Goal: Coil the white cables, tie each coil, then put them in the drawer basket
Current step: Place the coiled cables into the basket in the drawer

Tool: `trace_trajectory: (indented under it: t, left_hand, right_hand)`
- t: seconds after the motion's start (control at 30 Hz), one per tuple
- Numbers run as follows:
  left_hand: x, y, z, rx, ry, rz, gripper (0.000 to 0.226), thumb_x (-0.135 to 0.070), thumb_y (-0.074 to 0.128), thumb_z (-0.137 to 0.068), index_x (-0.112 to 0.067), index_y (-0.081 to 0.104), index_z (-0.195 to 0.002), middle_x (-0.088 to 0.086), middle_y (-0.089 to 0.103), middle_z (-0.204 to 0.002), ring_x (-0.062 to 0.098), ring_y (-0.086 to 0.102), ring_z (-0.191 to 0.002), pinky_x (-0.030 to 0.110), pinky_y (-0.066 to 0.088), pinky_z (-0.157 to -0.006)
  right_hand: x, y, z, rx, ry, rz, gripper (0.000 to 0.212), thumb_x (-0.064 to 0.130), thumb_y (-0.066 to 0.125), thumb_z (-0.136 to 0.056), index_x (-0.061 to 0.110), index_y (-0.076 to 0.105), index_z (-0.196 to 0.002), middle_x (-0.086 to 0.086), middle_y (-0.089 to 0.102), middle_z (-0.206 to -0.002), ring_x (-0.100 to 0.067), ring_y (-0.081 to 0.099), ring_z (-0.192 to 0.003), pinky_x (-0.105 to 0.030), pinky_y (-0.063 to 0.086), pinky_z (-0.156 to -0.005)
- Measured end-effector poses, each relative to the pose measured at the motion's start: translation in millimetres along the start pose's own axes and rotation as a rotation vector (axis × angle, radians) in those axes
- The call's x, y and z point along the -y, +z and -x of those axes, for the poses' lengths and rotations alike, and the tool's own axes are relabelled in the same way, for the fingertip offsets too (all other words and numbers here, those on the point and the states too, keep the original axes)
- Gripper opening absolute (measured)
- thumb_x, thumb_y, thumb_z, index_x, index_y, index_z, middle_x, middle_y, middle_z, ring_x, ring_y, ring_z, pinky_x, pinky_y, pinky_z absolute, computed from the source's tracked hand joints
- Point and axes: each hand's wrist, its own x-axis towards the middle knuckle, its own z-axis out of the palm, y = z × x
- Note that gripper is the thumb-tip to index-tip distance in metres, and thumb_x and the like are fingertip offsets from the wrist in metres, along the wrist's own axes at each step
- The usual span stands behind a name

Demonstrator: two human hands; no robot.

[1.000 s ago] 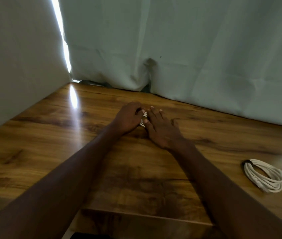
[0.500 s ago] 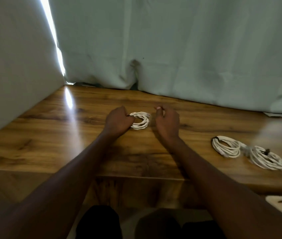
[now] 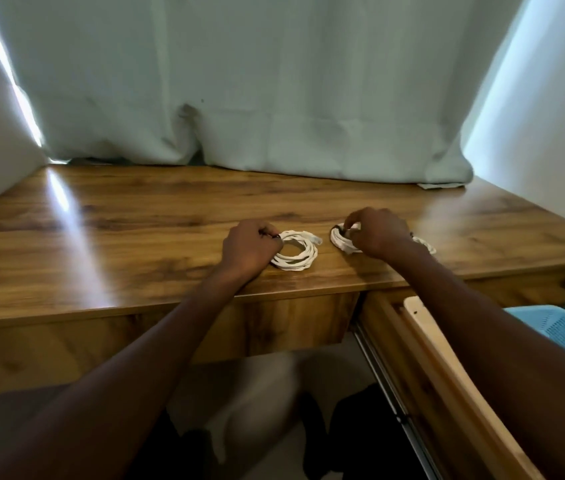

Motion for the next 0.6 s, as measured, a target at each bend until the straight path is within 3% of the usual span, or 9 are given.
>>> trace_trajectory:
  t: [0.2, 0.37, 0.5, 0.6]
  left_hand:
    - [-15, 16, 6, 0.009, -0.006, -0.043, 0.009, -0.024, 0.076, -0.082, -0.025, 0.080, -0.089, -0.009, 0.076, -0.086, 0.011, 0.069, -0.084, 0.029, 0.051, -0.073]
    - [-17, 15, 6, -0.022, -0.022, -0.019, 0.008, -0.020, 0.077, -0.082, -0.024, 0.079, -0.088, -0.006, 0.076, -0.085, 0.013, 0.070, -0.082, 0.034, 0.056, -0.078]
    - [-16, 15, 8, -0.051, -0.036, 0.019, 0.011, -0.021, 0.077, -0.082, -0.023, 0.081, -0.093, -0.005, 0.076, -0.083, 0.013, 0.070, -0.079, 0.032, 0.055, -0.074]
    - [-17, 13, 9, -0.064, -0.037, 0.092, 0.013, -0.021, 0.079, -0.082, -0.020, 0.081, -0.096, -0.003, 0.076, -0.082, 0.014, 0.069, -0.076, 0.033, 0.056, -0.073]
  right_hand:
    - [-1, 4, -6, 0.045, -0.122, 0.153, 0.034, 0.045, 0.062, -0.097, 0.034, 0.068, -0.129, -0.002, 0.065, -0.136, -0.029, 0.054, -0.132, -0.049, 0.033, -0.109]
    - [5, 7, -24, 0.112, -0.200, 0.037, 0.036, 0.039, 0.072, -0.092, 0.024, 0.070, -0.124, -0.007, 0.066, -0.131, -0.029, 0.060, -0.121, -0.037, 0.048, -0.094]
    - [4, 20, -27, -0.068, -0.156, -0.203, 0.009, 0.020, 0.080, -0.086, 0.022, 0.080, -0.094, -0.004, 0.072, -0.114, -0.026, 0.067, -0.107, -0.027, 0.044, -0.078]
    - [2, 26, -18, -0.189, -0.140, -0.289, 0.012, 0.012, 0.076, -0.085, 0.021, 0.081, -0.091, -0.004, 0.069, -0.109, -0.026, 0.065, -0.103, -0.028, 0.040, -0.075]
